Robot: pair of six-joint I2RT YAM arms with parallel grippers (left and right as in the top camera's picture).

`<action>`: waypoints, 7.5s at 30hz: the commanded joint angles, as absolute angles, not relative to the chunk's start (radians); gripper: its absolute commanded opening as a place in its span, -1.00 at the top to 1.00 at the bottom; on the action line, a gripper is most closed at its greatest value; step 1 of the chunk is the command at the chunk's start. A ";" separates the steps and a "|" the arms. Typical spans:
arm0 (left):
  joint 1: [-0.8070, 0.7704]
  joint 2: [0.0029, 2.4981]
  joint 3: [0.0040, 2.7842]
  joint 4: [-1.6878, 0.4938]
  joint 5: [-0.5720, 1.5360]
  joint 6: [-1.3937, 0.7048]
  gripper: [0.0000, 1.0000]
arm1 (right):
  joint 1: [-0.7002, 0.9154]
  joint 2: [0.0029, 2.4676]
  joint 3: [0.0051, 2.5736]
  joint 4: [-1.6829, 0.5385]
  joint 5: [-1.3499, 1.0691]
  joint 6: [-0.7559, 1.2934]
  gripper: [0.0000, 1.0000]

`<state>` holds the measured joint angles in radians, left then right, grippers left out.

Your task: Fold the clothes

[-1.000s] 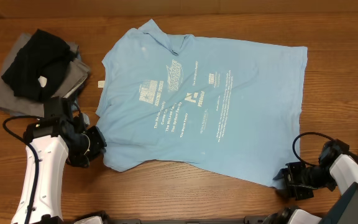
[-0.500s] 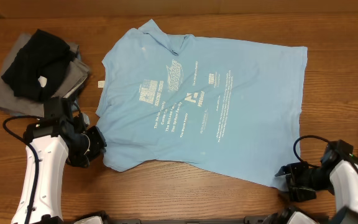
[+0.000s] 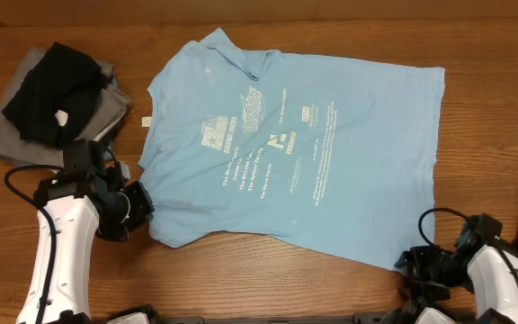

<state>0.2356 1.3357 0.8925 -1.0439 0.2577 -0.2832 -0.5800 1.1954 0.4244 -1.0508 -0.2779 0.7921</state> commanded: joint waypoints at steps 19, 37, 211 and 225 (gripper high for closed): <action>0.235 1.339 0.905 -1.047 0.252 -0.252 0.82 | -0.575 1.187 0.441 -0.947 -0.221 0.777 0.74; 0.235 1.339 0.905 -1.047 0.260 -0.226 0.79 | -0.575 1.187 0.498 -0.987 -0.221 0.699 0.92; 0.112 1.653 0.920 -0.531 0.033 -0.005 0.92 | -0.323 1.399 0.837 -0.831 -0.389 0.397 0.26; 0.112 1.653 0.933 -0.541 0.033 -0.002 0.90 | -0.324 1.594 0.809 -0.757 -0.283 0.559 0.17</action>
